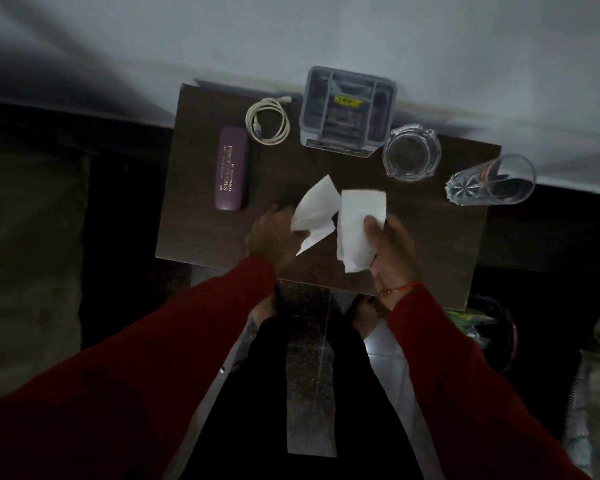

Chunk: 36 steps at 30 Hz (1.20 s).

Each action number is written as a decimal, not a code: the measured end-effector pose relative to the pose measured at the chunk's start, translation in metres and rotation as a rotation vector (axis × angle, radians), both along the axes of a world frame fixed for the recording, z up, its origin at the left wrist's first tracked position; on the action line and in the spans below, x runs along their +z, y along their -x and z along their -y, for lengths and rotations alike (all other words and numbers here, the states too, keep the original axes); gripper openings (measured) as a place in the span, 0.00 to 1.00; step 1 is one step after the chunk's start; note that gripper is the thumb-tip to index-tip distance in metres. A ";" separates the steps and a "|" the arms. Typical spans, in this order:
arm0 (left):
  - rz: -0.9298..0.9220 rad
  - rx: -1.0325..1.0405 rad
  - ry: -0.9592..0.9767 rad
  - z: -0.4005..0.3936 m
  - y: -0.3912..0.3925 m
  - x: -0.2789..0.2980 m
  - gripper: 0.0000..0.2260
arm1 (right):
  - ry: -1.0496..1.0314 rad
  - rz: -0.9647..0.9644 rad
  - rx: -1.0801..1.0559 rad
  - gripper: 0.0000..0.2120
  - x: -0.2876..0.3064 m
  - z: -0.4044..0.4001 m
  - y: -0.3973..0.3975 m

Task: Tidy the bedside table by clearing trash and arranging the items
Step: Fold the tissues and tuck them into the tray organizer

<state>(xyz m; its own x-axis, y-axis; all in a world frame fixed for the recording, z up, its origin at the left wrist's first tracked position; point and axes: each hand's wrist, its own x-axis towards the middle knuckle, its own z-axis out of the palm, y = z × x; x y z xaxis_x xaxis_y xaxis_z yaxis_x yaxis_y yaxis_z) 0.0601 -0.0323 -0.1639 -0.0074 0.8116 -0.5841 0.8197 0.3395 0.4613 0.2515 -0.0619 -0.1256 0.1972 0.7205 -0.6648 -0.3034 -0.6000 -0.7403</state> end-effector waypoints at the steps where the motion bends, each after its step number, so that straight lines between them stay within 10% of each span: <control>1: 0.077 0.049 -0.002 -0.001 0.000 0.002 0.18 | -0.040 -0.003 0.014 0.08 0.007 -0.010 -0.003; 8: 0.655 0.592 0.092 -0.019 -0.011 0.037 0.16 | -0.118 0.354 0.196 0.12 0.044 -0.100 -0.032; 16: 0.724 0.614 0.061 -0.020 -0.021 0.051 0.15 | -0.110 1.159 0.661 0.13 0.063 -0.170 -0.054; 26: 0.753 0.597 0.102 -0.009 -0.032 0.057 0.13 | -0.043 1.301 1.066 0.22 0.061 -0.232 -0.027; 36: 0.904 0.771 0.127 -0.012 -0.033 0.068 0.12 | -0.324 1.012 0.137 0.14 0.075 -0.133 -0.021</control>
